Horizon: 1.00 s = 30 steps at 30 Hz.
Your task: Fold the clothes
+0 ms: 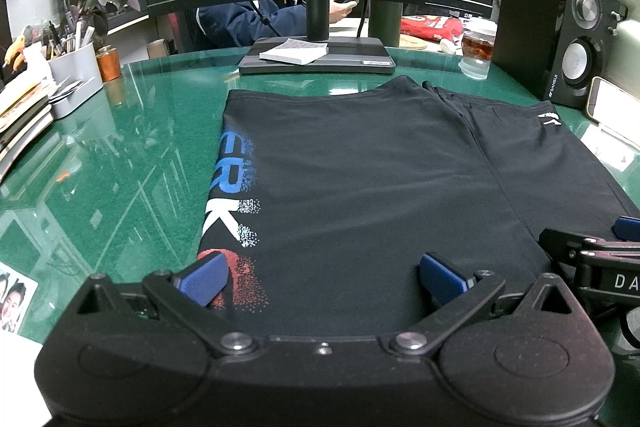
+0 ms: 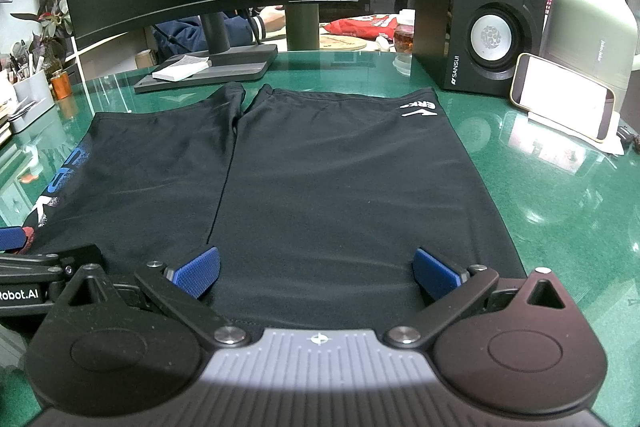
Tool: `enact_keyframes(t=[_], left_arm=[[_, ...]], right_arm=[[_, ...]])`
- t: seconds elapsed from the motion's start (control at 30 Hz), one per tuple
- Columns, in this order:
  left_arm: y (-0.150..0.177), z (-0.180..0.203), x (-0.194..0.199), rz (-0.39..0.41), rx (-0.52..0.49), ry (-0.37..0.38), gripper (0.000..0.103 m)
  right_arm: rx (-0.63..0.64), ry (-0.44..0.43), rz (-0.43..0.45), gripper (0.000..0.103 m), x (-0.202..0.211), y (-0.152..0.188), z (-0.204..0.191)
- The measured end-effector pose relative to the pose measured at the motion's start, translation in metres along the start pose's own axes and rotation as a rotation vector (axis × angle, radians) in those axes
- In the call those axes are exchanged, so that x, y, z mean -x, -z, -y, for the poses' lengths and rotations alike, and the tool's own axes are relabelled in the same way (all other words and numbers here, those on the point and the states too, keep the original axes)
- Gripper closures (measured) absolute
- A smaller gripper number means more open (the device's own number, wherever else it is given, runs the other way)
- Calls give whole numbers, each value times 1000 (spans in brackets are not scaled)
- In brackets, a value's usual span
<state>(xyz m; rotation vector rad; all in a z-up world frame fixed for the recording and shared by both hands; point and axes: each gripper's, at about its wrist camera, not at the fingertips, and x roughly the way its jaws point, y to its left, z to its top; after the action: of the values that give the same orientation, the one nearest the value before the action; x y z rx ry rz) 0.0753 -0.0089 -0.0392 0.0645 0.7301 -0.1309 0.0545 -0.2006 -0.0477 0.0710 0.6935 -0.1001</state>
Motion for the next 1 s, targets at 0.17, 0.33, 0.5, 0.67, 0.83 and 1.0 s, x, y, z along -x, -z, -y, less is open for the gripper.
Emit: enact_keyframes(t=[0.17, 0.33, 0.5, 0.67, 0.83, 1.0], left_arm=[[0, 0, 0, 0, 0, 0, 0], [0, 0, 0, 0, 0, 0, 0], [1, 0, 0, 1, 0, -1, 0], [1, 0, 0, 1, 0, -1, 0], [1, 1, 0, 1, 0, -1, 0], [1, 1, 1, 1, 0, -1, 0]], right_arm=[[0, 0, 0, 0, 0, 0, 0], [-1, -1, 0, 0, -1, 0, -1], [-1, -1, 0, 0, -2, 1, -2], [-2, -2, 1, 0, 0, 0, 1], [-2, -2, 1, 0, 0, 0, 1], [-3, -2, 1, 0, 0, 0, 0]])
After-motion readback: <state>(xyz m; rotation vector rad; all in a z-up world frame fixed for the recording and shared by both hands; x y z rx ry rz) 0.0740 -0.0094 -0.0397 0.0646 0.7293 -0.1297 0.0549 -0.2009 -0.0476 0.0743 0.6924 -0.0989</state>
